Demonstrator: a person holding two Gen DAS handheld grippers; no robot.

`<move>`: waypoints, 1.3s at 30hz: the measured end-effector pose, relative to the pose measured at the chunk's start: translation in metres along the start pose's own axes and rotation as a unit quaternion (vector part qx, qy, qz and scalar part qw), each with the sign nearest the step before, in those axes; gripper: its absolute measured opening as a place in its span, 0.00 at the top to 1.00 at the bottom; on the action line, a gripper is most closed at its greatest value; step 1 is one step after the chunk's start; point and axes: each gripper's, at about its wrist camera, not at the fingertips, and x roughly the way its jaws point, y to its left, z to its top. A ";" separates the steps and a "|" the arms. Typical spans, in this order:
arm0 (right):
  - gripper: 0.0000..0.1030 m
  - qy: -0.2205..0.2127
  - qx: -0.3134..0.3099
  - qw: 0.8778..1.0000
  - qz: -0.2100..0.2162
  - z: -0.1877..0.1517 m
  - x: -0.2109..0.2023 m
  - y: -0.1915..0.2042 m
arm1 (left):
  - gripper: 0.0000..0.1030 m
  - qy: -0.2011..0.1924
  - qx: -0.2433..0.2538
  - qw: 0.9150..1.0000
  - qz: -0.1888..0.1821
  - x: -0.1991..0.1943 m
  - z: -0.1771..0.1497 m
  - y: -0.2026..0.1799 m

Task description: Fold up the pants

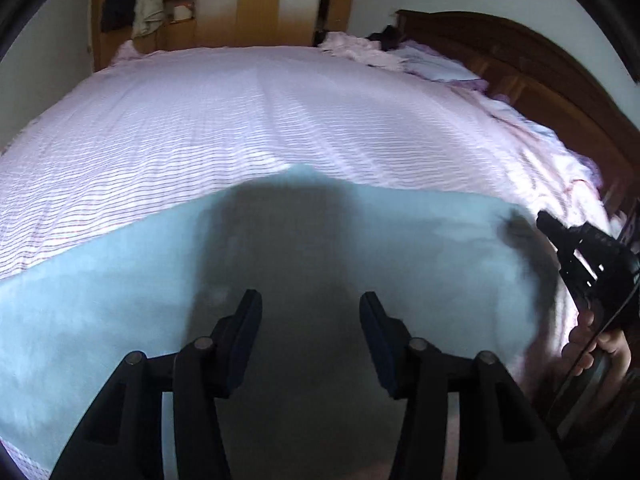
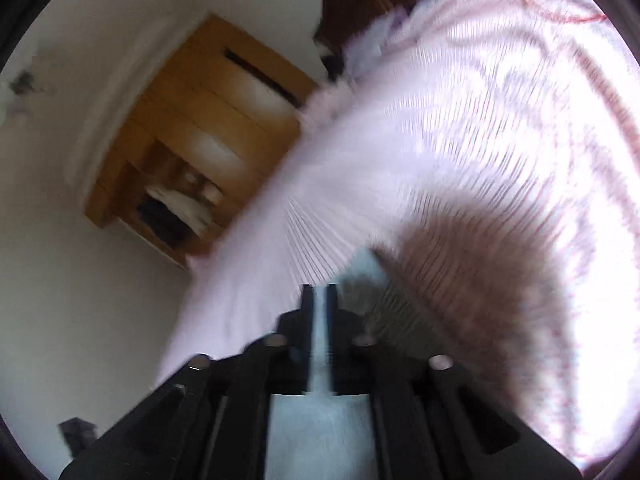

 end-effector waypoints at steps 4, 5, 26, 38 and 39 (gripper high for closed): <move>0.36 -0.017 0.101 0.993 0.062 -0.004 -0.038 -0.035 | 0.49 -0.005 0.044 0.999 -0.003 -0.006 -0.008 -0.027; 0.35 -0.010 0.136 0.988 0.076 -0.013 -0.044 -0.047 | 0.49 -0.006 0.051 0.999 -0.005 -0.005 -0.011 -0.033; 0.34 0.027 0.103 0.994 0.038 -0.006 0.009 -0.049 | 0.48 0.019 0.064 0.998 -0.021 -0.015 -0.049 -0.060; 0.35 0.052 0.126 0.989 0.061 -0.007 0.022 -0.051 | 0.46 0.017 0.076 0.997 -0.012 -0.014 -0.056 -0.059; 0.38 0.050 0.128 0.988 0.063 -0.006 0.019 -0.054 | 0.46 0.017 0.078 0.997 -0.012 -0.014 -0.056 -0.060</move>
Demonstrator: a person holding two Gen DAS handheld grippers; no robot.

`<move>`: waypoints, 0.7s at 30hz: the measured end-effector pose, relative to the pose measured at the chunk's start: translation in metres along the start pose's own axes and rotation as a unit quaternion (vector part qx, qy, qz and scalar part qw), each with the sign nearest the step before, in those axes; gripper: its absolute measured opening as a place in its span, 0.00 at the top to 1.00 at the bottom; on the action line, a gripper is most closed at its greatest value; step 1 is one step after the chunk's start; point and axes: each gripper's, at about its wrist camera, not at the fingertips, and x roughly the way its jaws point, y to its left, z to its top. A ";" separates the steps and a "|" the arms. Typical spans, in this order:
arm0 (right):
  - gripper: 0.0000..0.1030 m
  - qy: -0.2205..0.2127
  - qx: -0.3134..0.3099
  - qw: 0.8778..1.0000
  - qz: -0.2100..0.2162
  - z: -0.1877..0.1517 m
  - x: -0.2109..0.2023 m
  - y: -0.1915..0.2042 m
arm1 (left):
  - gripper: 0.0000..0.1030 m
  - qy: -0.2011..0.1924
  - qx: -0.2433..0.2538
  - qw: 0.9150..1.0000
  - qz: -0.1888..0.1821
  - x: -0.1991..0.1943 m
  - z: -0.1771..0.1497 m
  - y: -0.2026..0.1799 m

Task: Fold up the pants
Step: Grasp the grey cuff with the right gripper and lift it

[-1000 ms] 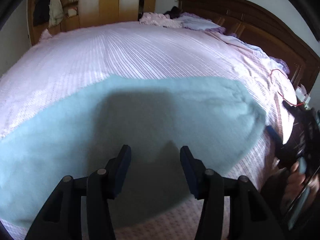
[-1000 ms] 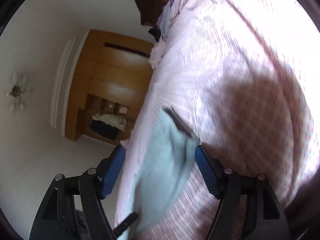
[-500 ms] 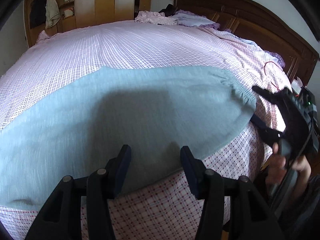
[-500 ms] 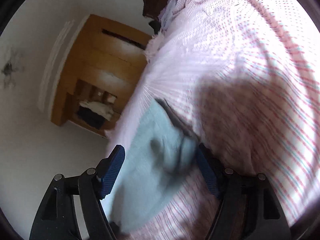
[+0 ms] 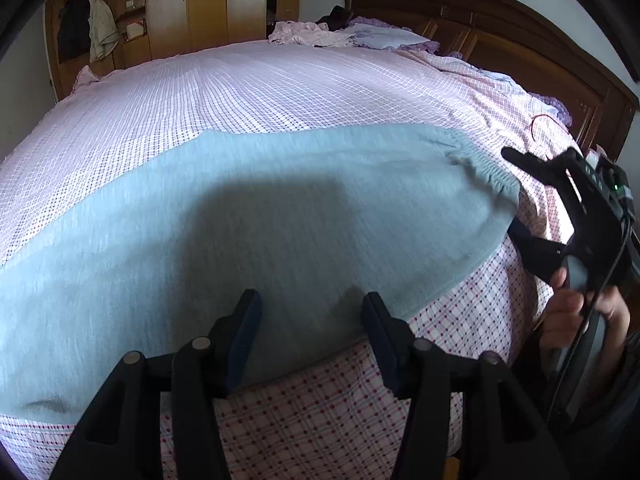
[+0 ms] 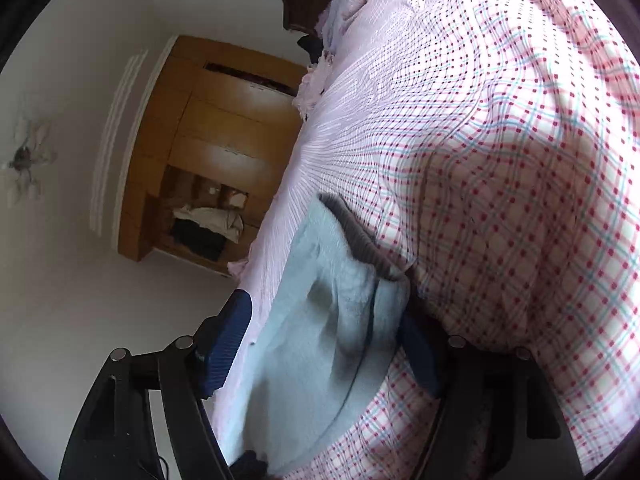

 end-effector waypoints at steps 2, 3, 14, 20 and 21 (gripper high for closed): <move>0.54 0.004 -0.004 1.000 -0.011 0.003 0.004 0.000 | 0.46 0.000 0.002 1.000 -0.001 -0.001 0.000 0.000; 0.71 0.010 -0.009 0.999 -0.032 0.004 0.007 -0.001 | 0.46 -0.001 0.001 1.000 -0.001 -0.001 0.000 0.001; 0.90 -0.017 -0.215 0.956 -0.197 -0.012 0.010 0.061 | 0.82 -0.022 -0.018 0.999 -0.019 -0.018 -0.002 0.009; 0.90 -0.065 -0.338 0.914 -0.216 -0.035 0.004 0.103 | 0.82 -0.026 -0.023 0.999 -0.009 -0.028 -0.003 0.016; 0.90 -0.072 -0.356 0.905 -0.222 -0.042 0.003 0.107 | 0.82 -0.027 -0.025 0.999 -0.007 -0.028 -0.004 0.018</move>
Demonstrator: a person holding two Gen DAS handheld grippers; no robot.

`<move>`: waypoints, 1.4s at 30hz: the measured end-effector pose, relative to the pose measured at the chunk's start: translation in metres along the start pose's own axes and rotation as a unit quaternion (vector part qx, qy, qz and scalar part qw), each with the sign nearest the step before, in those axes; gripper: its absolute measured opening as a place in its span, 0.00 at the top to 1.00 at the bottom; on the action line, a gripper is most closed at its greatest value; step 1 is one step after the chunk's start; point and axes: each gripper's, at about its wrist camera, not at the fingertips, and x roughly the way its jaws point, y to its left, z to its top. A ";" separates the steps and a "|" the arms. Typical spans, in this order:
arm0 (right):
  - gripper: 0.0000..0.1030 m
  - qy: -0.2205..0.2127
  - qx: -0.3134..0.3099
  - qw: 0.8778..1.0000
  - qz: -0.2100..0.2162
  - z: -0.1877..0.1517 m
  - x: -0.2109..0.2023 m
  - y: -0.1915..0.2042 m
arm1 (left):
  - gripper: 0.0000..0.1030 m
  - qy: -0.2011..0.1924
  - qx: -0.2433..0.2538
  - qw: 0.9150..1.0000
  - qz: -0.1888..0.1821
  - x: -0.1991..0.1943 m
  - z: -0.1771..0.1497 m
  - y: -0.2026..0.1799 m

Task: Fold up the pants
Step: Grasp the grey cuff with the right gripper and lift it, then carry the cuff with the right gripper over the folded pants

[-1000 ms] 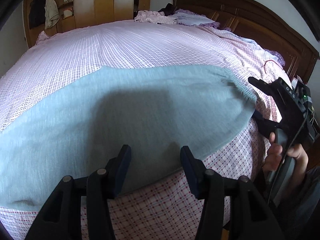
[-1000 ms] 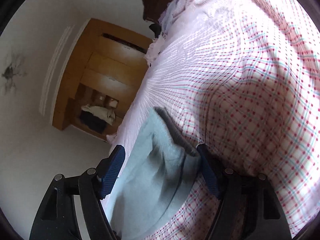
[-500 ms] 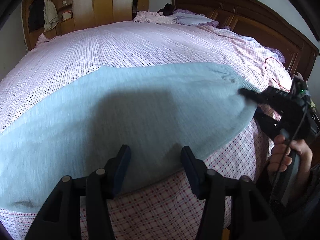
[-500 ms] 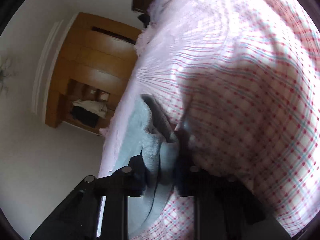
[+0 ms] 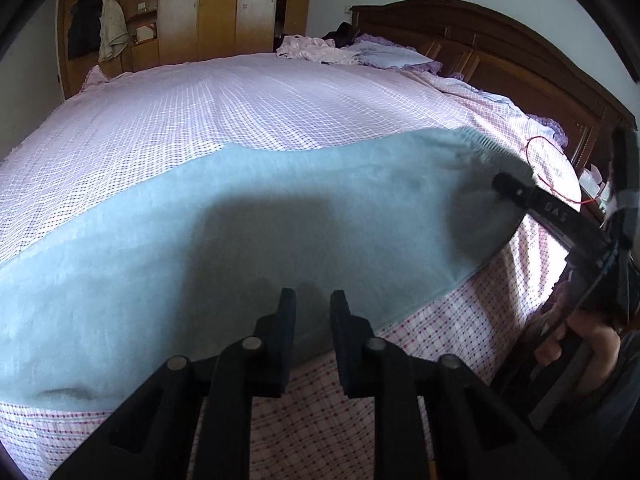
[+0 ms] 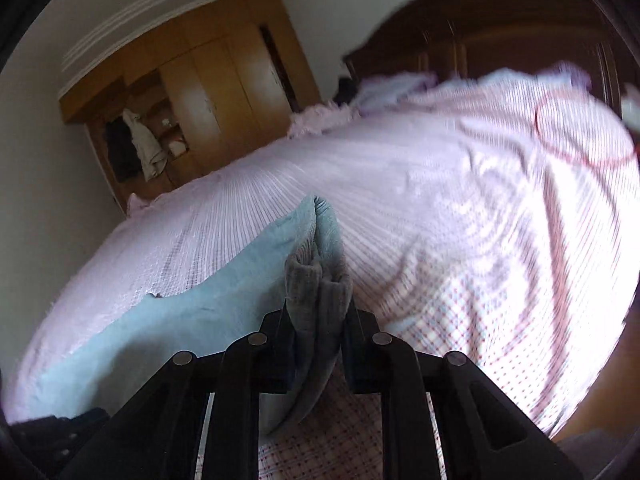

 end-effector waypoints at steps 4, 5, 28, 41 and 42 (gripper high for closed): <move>0.90 -0.040 -0.091 0.995 -0.021 -0.009 -0.013 0.038 | 0.82 0.000 -0.012 1.000 0.001 -0.002 -0.002 0.007; 0.90 -0.053 -0.117 0.991 -0.024 -0.012 -0.015 0.047 | 0.82 0.001 -0.014 1.000 0.002 -0.002 -0.003 0.009; 0.91 -0.093 -0.136 0.986 0.024 0.022 -0.050 0.085 | 1.00 0.000 -0.081 0.997 -0.015 -0.010 -0.035 0.022; 0.91 -0.144 -0.319 0.931 0.101 0.036 -0.114 0.256 | 0.63 -0.085 -0.131 0.983 0.095 -0.131 -0.031 0.168; 0.91 -0.143 -0.325 0.929 0.107 0.030 -0.116 0.269 | 0.59 -0.085 -0.143 0.981 0.103 -0.140 -0.037 0.185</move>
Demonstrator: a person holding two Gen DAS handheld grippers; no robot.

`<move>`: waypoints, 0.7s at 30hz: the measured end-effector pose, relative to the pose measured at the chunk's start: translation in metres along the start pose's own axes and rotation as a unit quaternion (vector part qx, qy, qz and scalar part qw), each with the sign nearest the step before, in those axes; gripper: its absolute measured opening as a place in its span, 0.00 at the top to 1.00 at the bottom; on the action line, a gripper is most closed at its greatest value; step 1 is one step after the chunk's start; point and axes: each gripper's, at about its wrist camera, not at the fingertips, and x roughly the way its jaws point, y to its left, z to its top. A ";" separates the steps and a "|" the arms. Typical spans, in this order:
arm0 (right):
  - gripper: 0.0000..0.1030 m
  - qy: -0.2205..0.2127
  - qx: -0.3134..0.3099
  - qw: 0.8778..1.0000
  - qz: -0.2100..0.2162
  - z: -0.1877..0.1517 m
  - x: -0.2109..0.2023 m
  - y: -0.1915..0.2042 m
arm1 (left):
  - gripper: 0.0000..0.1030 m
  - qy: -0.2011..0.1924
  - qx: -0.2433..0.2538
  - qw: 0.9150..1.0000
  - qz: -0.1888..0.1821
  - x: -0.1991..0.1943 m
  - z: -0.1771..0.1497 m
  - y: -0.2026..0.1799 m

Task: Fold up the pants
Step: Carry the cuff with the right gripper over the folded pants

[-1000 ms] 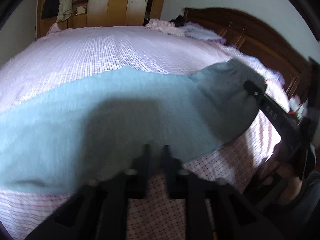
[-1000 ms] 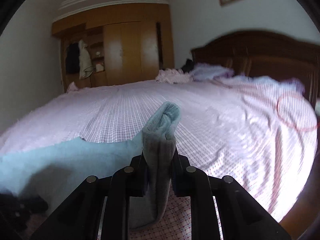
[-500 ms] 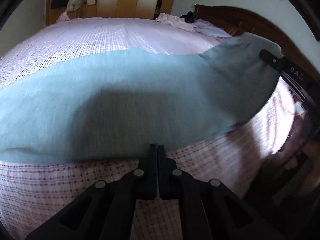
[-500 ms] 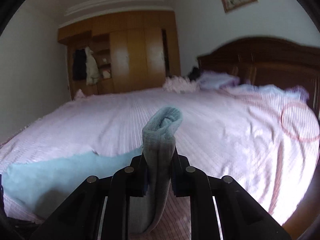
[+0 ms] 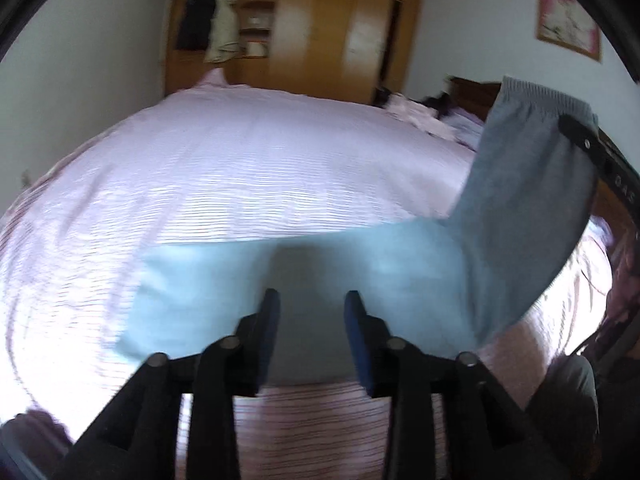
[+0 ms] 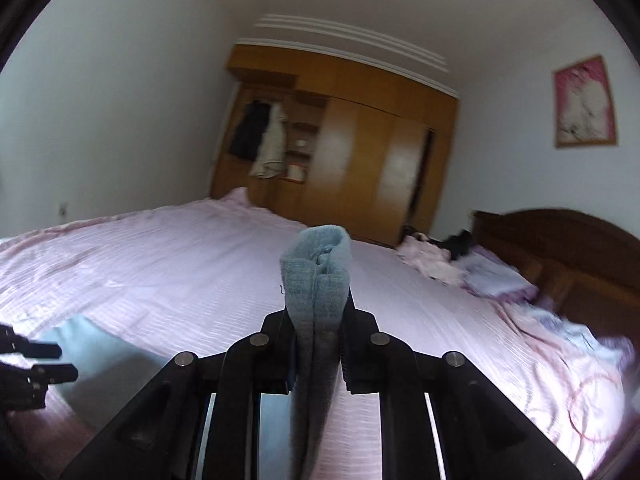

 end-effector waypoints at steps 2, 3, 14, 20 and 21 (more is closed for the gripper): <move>0.91 -0.003 -0.022 1.000 0.002 0.007 0.003 0.037 | 0.52 -0.001 -0.011 1.000 0.009 -0.010 -0.001 0.024; 0.91 -0.005 -0.034 0.999 0.009 0.009 0.004 0.059 | 0.51 -0.002 -0.018 1.000 0.014 -0.015 -0.003 0.043; 0.92 0.048 -0.104 0.983 0.141 -0.049 0.037 0.278 | 0.50 0.032 -0.128 0.989 0.069 -0.031 -0.032 0.191; 0.92 0.077 -0.156 0.975 0.138 -0.087 0.039 0.318 | 0.50 0.049 -0.163 0.985 0.028 -0.028 -0.043 0.212; 0.92 0.078 -0.158 0.974 0.139 -0.089 0.039 0.319 | 0.50 0.051 -0.163 0.985 0.023 -0.027 -0.043 0.212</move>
